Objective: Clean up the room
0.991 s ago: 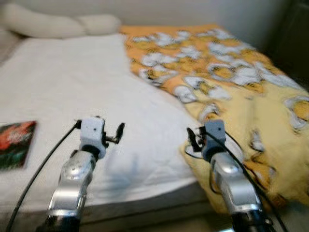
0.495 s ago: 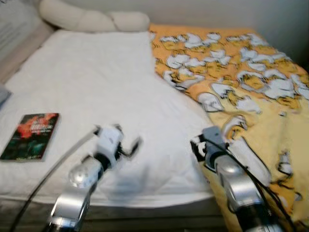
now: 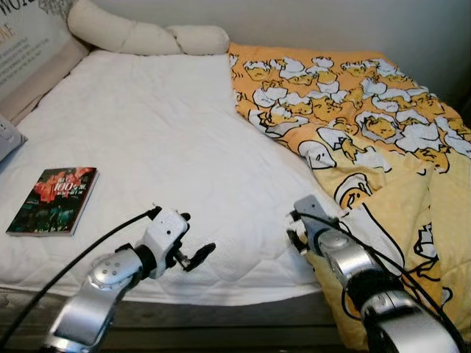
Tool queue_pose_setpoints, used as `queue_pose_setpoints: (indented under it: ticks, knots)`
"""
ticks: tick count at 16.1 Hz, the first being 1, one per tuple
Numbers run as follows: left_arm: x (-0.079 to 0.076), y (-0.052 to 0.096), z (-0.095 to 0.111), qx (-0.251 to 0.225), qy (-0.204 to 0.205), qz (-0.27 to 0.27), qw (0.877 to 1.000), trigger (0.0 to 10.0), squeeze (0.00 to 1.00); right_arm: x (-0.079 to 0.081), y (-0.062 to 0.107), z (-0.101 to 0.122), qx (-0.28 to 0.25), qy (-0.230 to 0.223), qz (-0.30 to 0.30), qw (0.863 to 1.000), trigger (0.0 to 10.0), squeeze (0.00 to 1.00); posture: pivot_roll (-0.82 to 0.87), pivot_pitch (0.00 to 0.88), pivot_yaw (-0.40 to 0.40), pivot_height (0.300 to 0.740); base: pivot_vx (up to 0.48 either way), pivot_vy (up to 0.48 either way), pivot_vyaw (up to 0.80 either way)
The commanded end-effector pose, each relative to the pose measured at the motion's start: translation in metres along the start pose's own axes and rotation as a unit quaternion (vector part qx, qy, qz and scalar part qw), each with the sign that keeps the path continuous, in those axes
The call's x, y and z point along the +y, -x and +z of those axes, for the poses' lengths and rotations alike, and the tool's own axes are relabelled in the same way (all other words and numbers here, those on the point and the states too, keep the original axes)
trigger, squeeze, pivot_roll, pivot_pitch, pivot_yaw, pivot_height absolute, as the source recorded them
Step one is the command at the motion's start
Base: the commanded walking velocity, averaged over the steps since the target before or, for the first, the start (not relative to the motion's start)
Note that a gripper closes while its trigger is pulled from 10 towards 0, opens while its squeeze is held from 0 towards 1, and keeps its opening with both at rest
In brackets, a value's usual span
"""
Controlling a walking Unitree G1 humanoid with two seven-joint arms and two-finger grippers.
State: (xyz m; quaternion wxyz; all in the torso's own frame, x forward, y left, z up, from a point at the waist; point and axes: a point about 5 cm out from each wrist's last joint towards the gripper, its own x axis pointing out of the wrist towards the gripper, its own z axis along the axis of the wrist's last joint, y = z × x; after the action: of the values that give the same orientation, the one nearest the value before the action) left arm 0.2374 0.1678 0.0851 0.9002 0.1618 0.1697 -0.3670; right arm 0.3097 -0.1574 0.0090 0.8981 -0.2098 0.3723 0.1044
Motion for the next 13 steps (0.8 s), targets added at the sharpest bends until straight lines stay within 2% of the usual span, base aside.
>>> queue_pose_setpoints:
  ticks: [1, 3, 4, 5, 6, 7, 13]
  knots:
    - [-0.003, 0.002, 0.001, 0.003, -0.001, -0.015, 1.000, 10.0, 0.00, -0.006, -0.001, 0.001, 0.007, 0.009, -0.008, 1.000, 10.0, 0.00, 0.06, 0.000, -0.049, 0.740, 0.000, 0.000, 0.00]
    - [-0.004, 0.005, 0.000, 0.009, 0.001, -0.018, 1.000, 10.0, 0.00, -0.006, -0.002, -0.004, 0.019, -0.007, -0.012, 1.000, 10.0, 0.00, 0.06, 0.000, -0.046, 0.740, 0.000, 0.000, 0.00]
    - [-0.005, 0.006, 0.000, 0.012, 0.001, -0.021, 1.000, 10.0, 0.00, -0.006, -0.003, -0.010, 0.027, -0.021, -0.019, 0.999, 2.3, 0.00, 0.06, 0.000, -0.046, 0.740, 0.000, 0.000, 0.00]
    - [-0.005, 0.006, 0.000, 0.013, 0.001, -0.022, 1.000, 10.0, 0.00, -0.006, -0.003, -0.012, 0.030, -0.030, -0.020, 0.999, 2.3, 0.00, 0.06, 0.000, -0.046, 0.740, 0.000, 0.000, 0.00]
    - [-0.006, 0.006, 0.000, 0.014, 0.001, -0.024, 1.000, 10.0, 0.00, -0.005, -0.003, -0.015, 0.032, -0.045, -0.017, 0.998, 0.0, 0.00, 0.06, 0.000, -0.046, 0.740, 0.000, 0.000, 0.00]
    - [-0.007, 0.006, 0.001, 0.014, 0.002, -0.029, 0.999, 10.0, 0.00, -0.005, -0.003, -0.022, 0.042, -0.063, -0.016, 0.997, 0.0, 0.00, 0.07, 0.000, -0.048, 0.740, 0.000, 0.000, 0.00]
    - [-0.008, 0.005, 0.001, 0.024, -0.002, -0.047, 0.999, 10.0, 0.00, -0.010, -0.003, -0.027, 0.046, -0.077, -0.019, 0.996, 0.0, 0.00, 0.06, 0.000, -0.044, 0.740, 0.000, 0.000, 0.00]
